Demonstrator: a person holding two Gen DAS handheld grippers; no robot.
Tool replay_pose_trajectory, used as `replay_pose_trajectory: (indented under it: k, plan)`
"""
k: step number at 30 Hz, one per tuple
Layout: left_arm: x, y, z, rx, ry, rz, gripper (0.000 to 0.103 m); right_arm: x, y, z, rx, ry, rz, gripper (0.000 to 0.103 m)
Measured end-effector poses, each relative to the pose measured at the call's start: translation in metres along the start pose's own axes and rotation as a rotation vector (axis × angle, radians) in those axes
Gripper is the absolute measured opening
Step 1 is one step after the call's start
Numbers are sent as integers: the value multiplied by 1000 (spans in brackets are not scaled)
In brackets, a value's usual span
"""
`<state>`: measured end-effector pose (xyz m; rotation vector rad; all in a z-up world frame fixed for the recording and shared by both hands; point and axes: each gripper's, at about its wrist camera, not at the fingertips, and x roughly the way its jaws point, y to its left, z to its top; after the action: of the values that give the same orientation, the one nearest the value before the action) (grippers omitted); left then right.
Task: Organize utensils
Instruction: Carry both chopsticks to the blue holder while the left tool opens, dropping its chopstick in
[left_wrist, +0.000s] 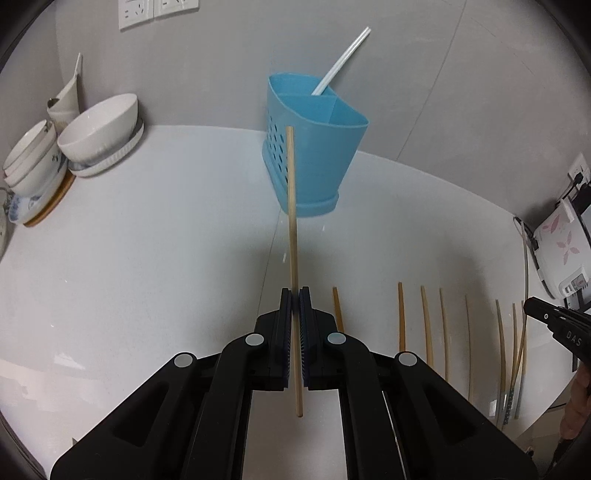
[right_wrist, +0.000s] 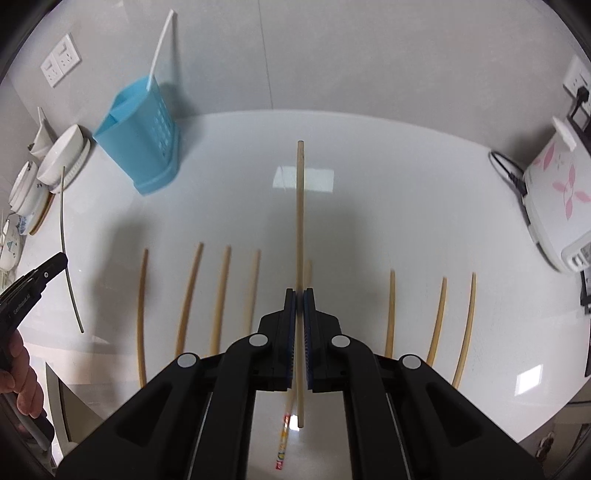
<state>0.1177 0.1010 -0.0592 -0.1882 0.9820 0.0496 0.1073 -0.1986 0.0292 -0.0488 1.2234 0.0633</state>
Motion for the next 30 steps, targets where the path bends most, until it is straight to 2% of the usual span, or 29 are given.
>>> replay_pose_trajectory:
  k: [6, 15, 30]
  plan:
    - [-14, -5, 28, 19, -84, 16, 3, -14, 18, 22, -20, -83, 24, 3]
    - [-27, -17, 64, -6, -180, 14, 3, -33, 42, 59, -68, -171, 82, 3]
    - [-28, -45, 132, 25, -405, -21, 3, -28, 79, 131, -95, -282, 198, 4]
